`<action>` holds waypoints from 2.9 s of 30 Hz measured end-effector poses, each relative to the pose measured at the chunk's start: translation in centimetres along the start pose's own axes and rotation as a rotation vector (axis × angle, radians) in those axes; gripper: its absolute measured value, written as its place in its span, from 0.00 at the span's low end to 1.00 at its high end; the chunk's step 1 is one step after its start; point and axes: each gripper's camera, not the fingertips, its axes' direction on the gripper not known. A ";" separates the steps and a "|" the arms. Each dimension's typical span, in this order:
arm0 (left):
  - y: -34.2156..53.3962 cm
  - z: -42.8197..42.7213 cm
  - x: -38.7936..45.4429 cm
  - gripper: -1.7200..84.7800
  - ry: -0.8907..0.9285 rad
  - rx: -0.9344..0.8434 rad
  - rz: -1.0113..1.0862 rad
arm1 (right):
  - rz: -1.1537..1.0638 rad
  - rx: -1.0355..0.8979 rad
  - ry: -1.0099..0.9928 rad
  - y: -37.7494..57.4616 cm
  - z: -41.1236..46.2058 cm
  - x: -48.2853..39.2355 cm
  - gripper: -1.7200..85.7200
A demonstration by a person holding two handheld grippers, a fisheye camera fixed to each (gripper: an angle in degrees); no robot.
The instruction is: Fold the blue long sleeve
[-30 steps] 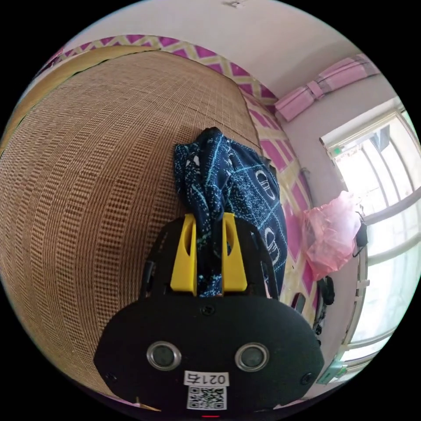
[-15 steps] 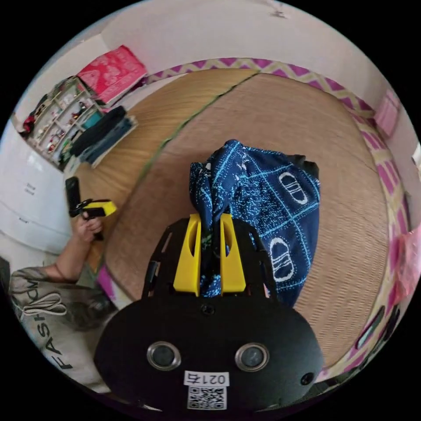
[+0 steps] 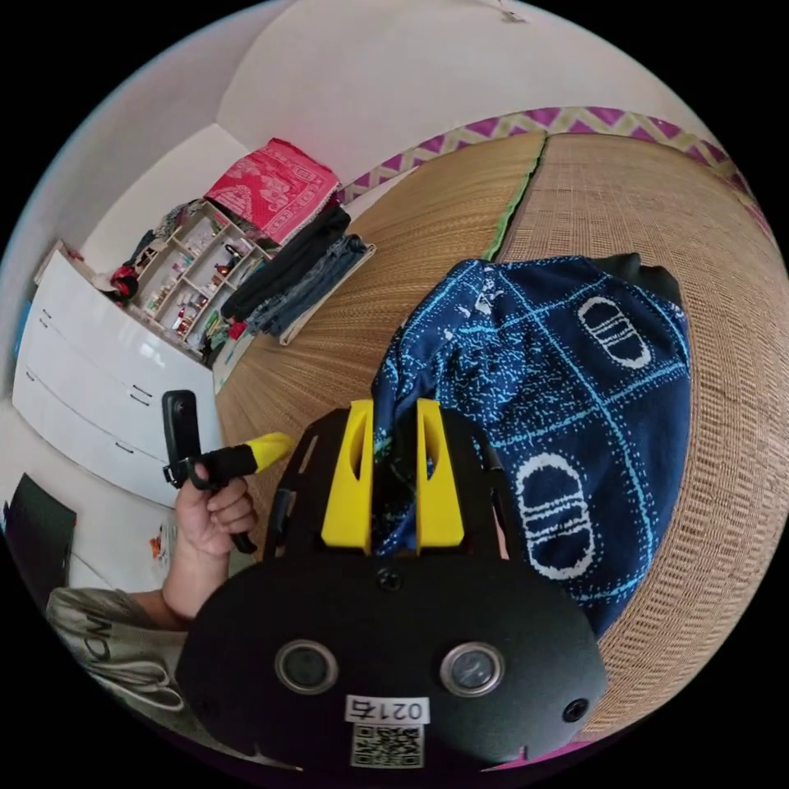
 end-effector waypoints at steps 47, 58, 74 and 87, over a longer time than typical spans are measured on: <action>-3.7 10.3 3.5 0.01 -0.394 -0.349 0.070 | 0.531 0.429 -0.071 39.5 -40.0 40.8 0.03; -4.8 11.3 2.3 0.01 -0.386 -0.363 0.073 | -0.205 0.086 0.673 23.5 -31.3 26.9 0.12; -10.3 13.8 -0.7 0.01 -0.474 -0.472 0.167 | 0.635 0.469 -0.291 35.7 -32.3 57.7 0.02; -22.3 10.1 -4.5 0.10 -0.354 -0.246 0.222 | 0.024 0.042 0.275 14.2 -24.7 50.3 0.13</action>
